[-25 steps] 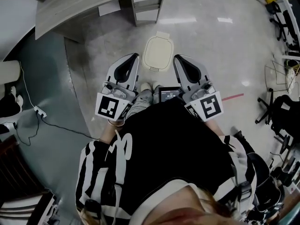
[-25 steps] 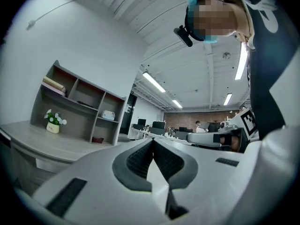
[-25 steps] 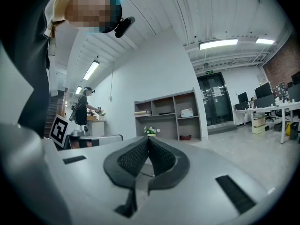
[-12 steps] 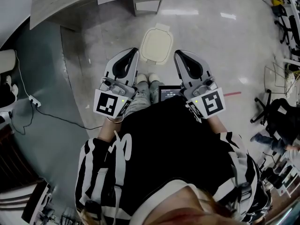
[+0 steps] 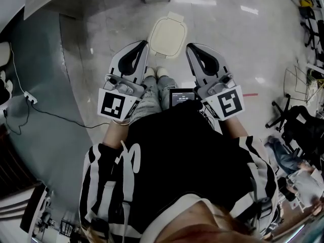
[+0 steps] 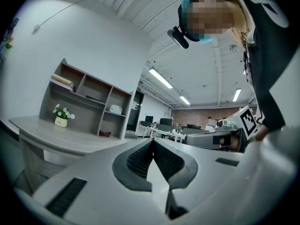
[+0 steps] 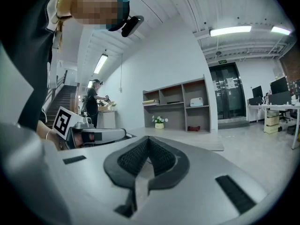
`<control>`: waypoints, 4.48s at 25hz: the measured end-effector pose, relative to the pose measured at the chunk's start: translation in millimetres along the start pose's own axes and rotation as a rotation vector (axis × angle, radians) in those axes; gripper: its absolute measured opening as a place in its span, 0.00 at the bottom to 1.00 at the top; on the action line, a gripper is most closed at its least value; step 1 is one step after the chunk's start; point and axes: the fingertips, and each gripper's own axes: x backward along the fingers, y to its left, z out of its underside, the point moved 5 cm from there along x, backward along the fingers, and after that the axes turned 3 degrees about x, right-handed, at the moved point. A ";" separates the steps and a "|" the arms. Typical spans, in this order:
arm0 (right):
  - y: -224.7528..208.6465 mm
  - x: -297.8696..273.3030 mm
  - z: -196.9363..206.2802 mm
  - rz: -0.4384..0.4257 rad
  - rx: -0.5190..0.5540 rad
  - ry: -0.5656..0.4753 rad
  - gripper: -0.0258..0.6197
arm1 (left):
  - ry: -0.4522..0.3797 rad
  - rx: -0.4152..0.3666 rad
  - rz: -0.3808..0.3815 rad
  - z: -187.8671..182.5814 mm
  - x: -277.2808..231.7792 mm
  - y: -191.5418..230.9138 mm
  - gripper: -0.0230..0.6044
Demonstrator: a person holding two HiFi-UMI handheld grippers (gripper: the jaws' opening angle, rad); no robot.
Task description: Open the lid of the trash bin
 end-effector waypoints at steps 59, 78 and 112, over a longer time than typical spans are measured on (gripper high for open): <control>29.1 -116.9 291.0 -0.273 0.093 0.366 0.05 | 0.149 0.112 -0.105 135.3 14.0 67.4 0.04; 38.4 -127.3 389.7 -0.368 0.167 0.545 0.05 | 0.189 0.138 -0.164 151.5 26.1 68.5 0.04; 53.3 -123.7 487.0 -0.433 0.223 0.835 0.05 | 0.215 0.182 -0.196 169.7 34.2 69.4 0.04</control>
